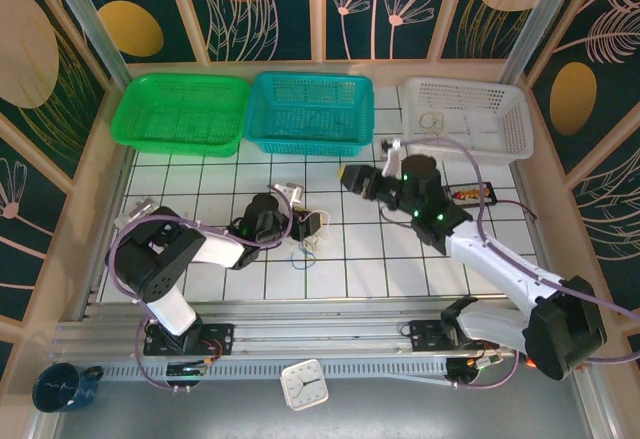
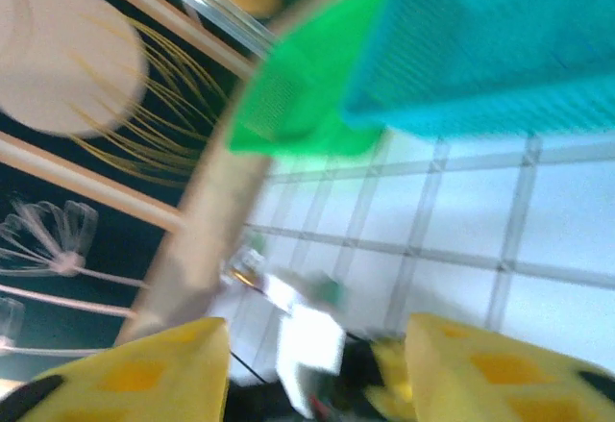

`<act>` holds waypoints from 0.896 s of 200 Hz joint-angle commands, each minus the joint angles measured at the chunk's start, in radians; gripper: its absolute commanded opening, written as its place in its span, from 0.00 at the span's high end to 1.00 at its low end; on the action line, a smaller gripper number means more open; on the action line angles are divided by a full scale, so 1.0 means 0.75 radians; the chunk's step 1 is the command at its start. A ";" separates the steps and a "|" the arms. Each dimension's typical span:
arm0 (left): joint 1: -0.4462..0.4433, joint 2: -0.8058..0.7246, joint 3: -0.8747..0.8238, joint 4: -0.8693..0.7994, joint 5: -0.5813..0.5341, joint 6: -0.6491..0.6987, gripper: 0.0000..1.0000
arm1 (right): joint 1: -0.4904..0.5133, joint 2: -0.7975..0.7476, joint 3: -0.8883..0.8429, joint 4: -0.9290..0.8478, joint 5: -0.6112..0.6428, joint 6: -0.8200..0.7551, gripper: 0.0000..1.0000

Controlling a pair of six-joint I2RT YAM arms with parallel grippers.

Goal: Untangle the cables

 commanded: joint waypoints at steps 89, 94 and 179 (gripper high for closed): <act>-0.007 -0.078 0.126 -0.104 -0.037 -0.046 0.58 | 0.190 -0.051 -0.287 0.087 0.253 -0.083 0.23; -0.006 -0.081 0.129 -0.107 -0.035 -0.046 0.58 | 0.191 -0.042 -0.284 0.079 0.251 -0.111 0.23; -0.006 -0.091 0.144 -0.120 -0.015 -0.042 0.58 | 0.210 0.196 -0.189 0.124 0.107 -0.308 0.26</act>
